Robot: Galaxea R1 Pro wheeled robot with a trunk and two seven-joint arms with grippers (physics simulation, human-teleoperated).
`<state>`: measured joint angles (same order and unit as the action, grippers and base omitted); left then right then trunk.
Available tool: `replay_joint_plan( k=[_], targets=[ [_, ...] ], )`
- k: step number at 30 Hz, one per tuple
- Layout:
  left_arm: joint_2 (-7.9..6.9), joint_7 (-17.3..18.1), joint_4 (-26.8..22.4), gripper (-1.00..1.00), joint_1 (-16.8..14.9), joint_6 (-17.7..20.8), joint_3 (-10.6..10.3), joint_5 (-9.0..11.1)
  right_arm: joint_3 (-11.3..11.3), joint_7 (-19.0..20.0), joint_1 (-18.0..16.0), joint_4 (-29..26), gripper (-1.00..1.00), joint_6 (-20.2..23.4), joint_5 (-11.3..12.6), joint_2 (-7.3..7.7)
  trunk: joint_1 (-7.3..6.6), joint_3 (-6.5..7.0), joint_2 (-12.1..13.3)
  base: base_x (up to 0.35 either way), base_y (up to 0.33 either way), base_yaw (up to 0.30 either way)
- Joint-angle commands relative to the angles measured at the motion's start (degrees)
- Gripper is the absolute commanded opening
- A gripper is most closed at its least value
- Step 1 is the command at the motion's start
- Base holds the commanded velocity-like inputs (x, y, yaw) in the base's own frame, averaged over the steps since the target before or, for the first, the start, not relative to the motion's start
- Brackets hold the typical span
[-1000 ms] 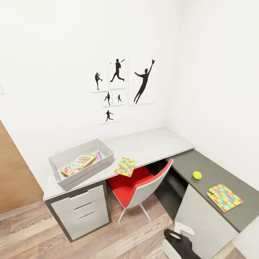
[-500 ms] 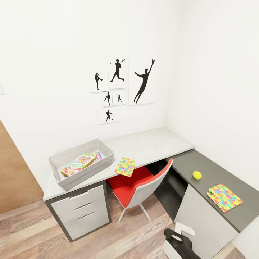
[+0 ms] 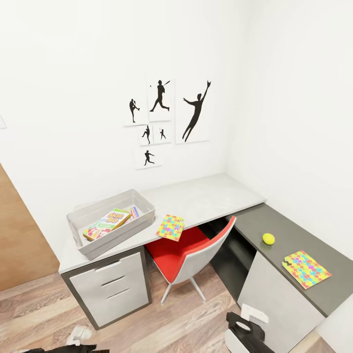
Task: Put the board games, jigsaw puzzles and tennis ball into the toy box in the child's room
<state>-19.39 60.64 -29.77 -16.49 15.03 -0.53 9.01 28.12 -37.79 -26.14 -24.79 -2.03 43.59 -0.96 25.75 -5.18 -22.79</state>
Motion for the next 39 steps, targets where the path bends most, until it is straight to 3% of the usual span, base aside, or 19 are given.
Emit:
replay_joint_plan(
  k=[1,5,7,8,9,11,18,23,27,29,31,32,34,36,37,39],
  targets=[
    [0.04,0.1,-0.5,1.0,0.0,1.2,0.0,0.4,0.5,-0.4,-0.1,0.0,1.0,-0.3,0.6,0.05,0.04,-0.13,-0.1,0.0,0.0,0.0],
    [0.52,-0.1,-2.7,1.0,0.0,4.0,0.0,0.4,0.4,-0.4,0.0,0.0,1.0,-1.8,0.6,0.07,0.04,-0.13,-0.1,0.0,0.0,0.0],
    [0.71,0.3,-6.3,1.0,-0.2,5.5,0.1,0.5,0.4,-0.5,0.0,0.0,1.0,-2.7,0.6,0.07,0.04,-0.13,-0.1,0.0,0.0,0.0],
    [0.76,0.5,-8.8,1.0,-0.3,7.1,0.1,0.6,0.4,-0.6,0.0,0.0,1.0,-2.9,0.6,0.08,0.04,-0.13,-0.1,0.0,0.0,0.0],
    [0.94,1.4,-15.3,1.0,-0.5,14.7,0.7,0.6,0.4,-0.5,0.0,0.0,1.0,-3.2,0.6,0.13,0.04,-0.13,-0.1,0.0,0.0,0.0],
    [1.22,2.6,-18.0,1.0,-0.5,17.2,1.4,0.6,0.4,-0.7,0.0,0.0,1.0,-3.3,0.6,0.11,0.04,-0.13,-0.1,0.0,0.0,0.0],
    [1.6,7.8,-20.8,1.0,-0.7,19.8,6.1,0.6,0.4,-0.9,0.0,0.0,1.0,-3.4,0.5,0.0,0.04,-0.13,-0.1,0.0,0.0,0.0],
    [1.7,9.1,-23.4,1.0,-2.6,24.0,7.7,0.7,0.4,-0.7,0.2,-0.3,1.0,-3.4,0.3,0.06,0.04,-0.13,-0.1,0.0,0.0,0.0],
    [1.67,9.2,-24.2,1.0,-3.3,26.1,9.3,3.4,0.4,-0.7,2.4,-4.6,1.0,-4.2,0.1,0.23,0.04,-0.13,-0.1,0.0,0.0,0.0],
    [1.58,9.2,-24.3,1.0,-3.4,26.5,9.8,5.4,0.4,-0.7,4.1,-10.4,1.0,-3.7,0.1,1.02,0.04,-0.13,-0.1,0.0,0.0,0.0],
    [1.54,8.8,-24.4,1.0,-3.5,26.7,10.1,7.3,0.4,-0.7,7.8,-22.0,1.0,-0.8,0.1,4.03,0.04,-0.13,-0.1,0.0,0.0,0.0],
    [1.56,8.8,-24.4,1.0,-3.5,26.7,10.2,7.6,0.4,-0.7,8.8,-25.4,1.0,0.3,0.2,4.96,0.04,-0.13,-0.1,0.0,0.0,0.0],
    [1.6,8.5,-24.4,1.0,-3.5,26.8,10.3,8.2,-0.2,-0.8,12.3,-38.0,1.0,5.1,0.5,8.82,0.04,-0.13,-0.1,0.0,0.0,0.0],
    [1.65,7.9,-24.1,1.0,-3.5,26.8,10.4,8.4,-2.8,-0.8,14.2,-46.5,1.0,8.4,1.5,11.75,0.04,-0.13,-0.1,0.0,0.0,0.0],
    [1.66,7.6,-24.1,1.0,-3.5,26.8,10.4,8.5,-3.8,-0.8,14.4,-47.7,1.0,9.0,2.0,12.19,0.04,-0.13,-0.1,0.0,0.0,0.0],
    [1.7,5.5,-24.0,1.0,-3.5,26.8,10.4,8.6,-8.4,-0.6,15.0,-50.6,1.0,10.3,4.3,13.26,0.04,-0.13,-0.1,0.0,0.0,0.0]
  ],
)
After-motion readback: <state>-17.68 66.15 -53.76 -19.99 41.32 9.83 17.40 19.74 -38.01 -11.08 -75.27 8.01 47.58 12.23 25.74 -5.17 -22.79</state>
